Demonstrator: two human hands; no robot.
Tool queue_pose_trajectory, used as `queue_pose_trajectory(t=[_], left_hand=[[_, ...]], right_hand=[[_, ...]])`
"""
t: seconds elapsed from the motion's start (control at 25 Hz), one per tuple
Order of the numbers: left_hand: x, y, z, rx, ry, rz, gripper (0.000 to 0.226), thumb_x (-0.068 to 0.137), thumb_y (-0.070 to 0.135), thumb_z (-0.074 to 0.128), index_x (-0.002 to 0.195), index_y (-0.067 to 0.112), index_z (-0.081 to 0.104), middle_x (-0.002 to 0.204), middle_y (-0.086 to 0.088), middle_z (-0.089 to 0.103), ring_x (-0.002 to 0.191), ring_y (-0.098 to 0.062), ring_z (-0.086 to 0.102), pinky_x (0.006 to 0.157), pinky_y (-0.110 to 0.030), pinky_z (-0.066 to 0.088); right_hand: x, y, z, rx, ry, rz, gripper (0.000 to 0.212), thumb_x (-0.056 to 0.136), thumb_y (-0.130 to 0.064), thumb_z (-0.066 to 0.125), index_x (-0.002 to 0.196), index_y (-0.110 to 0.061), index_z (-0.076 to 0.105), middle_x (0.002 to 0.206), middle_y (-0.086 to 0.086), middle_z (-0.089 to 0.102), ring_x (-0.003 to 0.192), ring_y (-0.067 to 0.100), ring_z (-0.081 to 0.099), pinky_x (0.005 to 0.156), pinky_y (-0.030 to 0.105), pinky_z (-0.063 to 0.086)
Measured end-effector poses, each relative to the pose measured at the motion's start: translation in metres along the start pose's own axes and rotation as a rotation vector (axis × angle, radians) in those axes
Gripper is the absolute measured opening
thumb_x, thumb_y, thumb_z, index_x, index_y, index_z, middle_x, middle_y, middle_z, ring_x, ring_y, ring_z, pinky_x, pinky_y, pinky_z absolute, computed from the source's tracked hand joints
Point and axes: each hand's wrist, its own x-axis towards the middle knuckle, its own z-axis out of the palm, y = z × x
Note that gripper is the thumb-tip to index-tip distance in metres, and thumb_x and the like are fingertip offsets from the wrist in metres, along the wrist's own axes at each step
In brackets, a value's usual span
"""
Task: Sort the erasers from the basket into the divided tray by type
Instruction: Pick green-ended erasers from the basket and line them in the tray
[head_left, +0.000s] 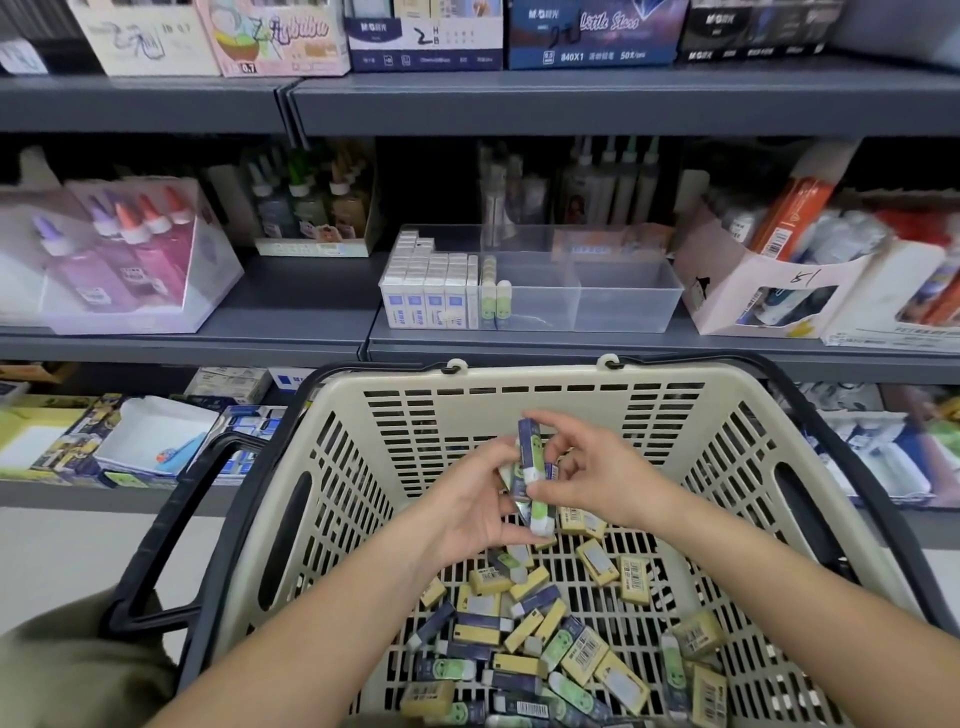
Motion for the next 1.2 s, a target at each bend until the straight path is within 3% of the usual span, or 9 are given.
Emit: queue_pose_trajectory(t=[0.16,0.24,0.4,0.52,0.68,0.8,0.92,1.04,1.2], left_hand=[[0.001,-0.003,0.005,0.063,0.034,-0.020,0.038,0.082,0.038,0.066,0.112,0.016,0.057,0.101,-0.008,0.067,0.077,-0.022,0.067,0.064,-0.047,0.057],[0.004,-0.002,0.006,0.035,0.087,-0.003,0.026,0.087,0.027,0.063,0.108,0.013,0.055,0.094,-0.009,0.065,0.067,-0.020,0.064,0.059,-0.042,0.057],[0.006,0.006,-0.002,-0.068,0.180,-0.010,0.002,0.084,0.011,0.050,0.084,0.010,0.052,0.074,-0.008,0.059,0.064,-0.022,0.060,0.062,-0.041,0.056],[0.004,0.005,-0.004,-0.036,0.157,-0.064,0.003,0.082,0.013,0.051,0.085,0.012,0.051,0.072,-0.006,0.058,0.060,-0.021,0.063,0.061,-0.038,0.055],[0.005,0.000,0.000,0.068,0.099,-0.096,0.008,0.087,0.021,0.058,0.091,0.015,0.056,0.069,-0.005,0.061,0.057,-0.017,0.062,0.057,-0.031,0.052],[0.006,0.000,0.001,-0.001,0.141,-0.070,0.007,0.089,0.019,0.056,0.092,0.013,0.053,0.066,-0.006,0.059,0.051,-0.017,0.059,0.047,-0.026,0.051],[0.005,0.005,-0.001,-0.006,0.196,-0.066,0.008,0.090,0.020,0.057,0.093,0.013,0.054,0.067,-0.005,0.058,0.052,-0.016,0.057,0.045,-0.025,0.050],[0.002,0.010,-0.001,0.055,0.178,-0.078,0.012,0.090,0.022,0.058,0.096,0.013,0.058,0.069,-0.005,0.060,0.053,-0.018,0.059,0.048,-0.028,0.053],[-0.001,0.015,0.001,0.092,0.157,-0.037,0.013,0.089,0.020,0.058,0.100,0.013,0.057,0.072,-0.005,0.060,0.057,-0.017,0.061,0.051,-0.031,0.054]], right_hand=[[-0.001,-0.003,0.007,-0.079,0.000,0.016,0.083,0.073,-0.020,0.077,0.140,-0.031,0.030,0.091,-0.006,0.054,0.066,0.007,0.052,0.068,0.024,0.048],[0.000,-0.004,0.006,-0.015,0.001,0.055,0.071,0.073,-0.017,0.077,0.134,-0.026,0.040,0.093,-0.003,0.055,0.069,0.010,0.053,0.073,0.028,0.050],[0.003,-0.004,-0.003,0.197,0.052,0.094,0.026,0.076,-0.005,0.072,0.094,-0.021,0.063,0.095,0.005,0.062,0.082,0.019,0.059,0.086,0.032,0.053],[0.006,-0.001,-0.004,0.292,0.160,0.055,0.021,0.079,-0.001,0.068,0.091,-0.018,0.064,0.091,0.005,0.061,0.081,0.017,0.061,0.076,0.017,0.052],[0.008,0.002,0.000,0.309,0.230,0.026,0.017,0.079,-0.006,0.070,0.082,-0.019,0.059,0.084,0.003,0.063,0.073,0.016,0.062,0.075,0.023,0.053],[0.006,0.004,0.002,0.036,0.174,-0.061,0.018,0.080,-0.020,0.071,0.093,-0.028,0.062,0.099,-0.010,0.062,0.081,0.008,0.065,0.081,0.029,0.054],[0.004,0.006,0.000,-0.335,0.050,-0.202,0.056,0.075,-0.033,0.074,0.126,-0.032,0.051,0.117,-0.020,0.041,0.090,-0.004,0.053,0.082,0.017,0.046],[0.004,0.005,-0.002,-0.369,-0.025,-0.291,0.069,0.072,-0.034,0.076,0.133,-0.028,0.046,0.121,-0.023,0.036,0.096,-0.006,0.048,0.087,0.009,0.038],[0.001,0.003,-0.006,-0.348,0.084,-0.313,0.053,0.076,-0.036,0.072,0.125,-0.024,0.057,0.125,-0.019,0.047,0.111,-0.006,0.048,0.096,0.010,0.035]])
